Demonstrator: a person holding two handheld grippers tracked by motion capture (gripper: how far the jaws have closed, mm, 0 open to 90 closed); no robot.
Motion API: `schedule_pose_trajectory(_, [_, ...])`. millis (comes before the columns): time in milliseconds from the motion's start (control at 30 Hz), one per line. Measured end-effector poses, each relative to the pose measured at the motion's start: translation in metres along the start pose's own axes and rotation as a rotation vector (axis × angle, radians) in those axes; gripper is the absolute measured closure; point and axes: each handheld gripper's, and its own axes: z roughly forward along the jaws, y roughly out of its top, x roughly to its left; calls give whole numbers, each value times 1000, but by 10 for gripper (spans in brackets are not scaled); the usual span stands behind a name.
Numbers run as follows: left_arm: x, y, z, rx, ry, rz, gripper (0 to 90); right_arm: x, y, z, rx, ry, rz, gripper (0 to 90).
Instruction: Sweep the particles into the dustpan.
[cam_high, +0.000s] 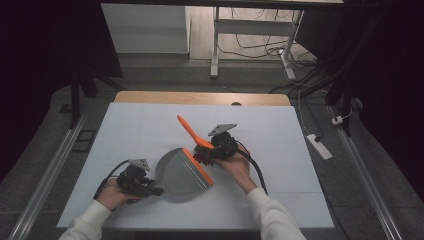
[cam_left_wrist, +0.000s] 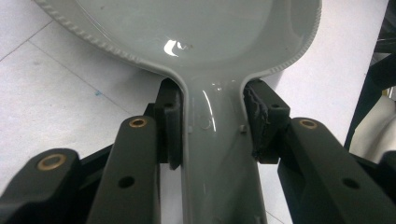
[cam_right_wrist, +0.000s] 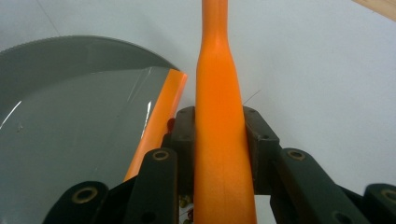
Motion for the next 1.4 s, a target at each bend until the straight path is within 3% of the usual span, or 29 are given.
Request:
schedule_pose_trajectory(667, [0, 0, 1, 9, 1, 5, 617, 20, 6, 3, -13, 64, -21, 700])
schedule_pose_trajectory(900, [0, 0, 1, 11, 2, 7, 616, 34, 11, 2, -17, 111, -52, 700])
schedule_pose_trajectory(1000, [0, 0, 1, 10, 1, 6, 617, 39, 14, 0, -28, 165, -50, 700])
schedule_pose_trajectory(1133, [0, 0, 1, 10, 1, 6, 616, 40, 16, -6, -38, 118, -82, 700])
schedule_pose_trajectory(1400, [0, 0, 1, 9, 2, 5, 616, 22, 14, -20, -61, 24, -61, 700])
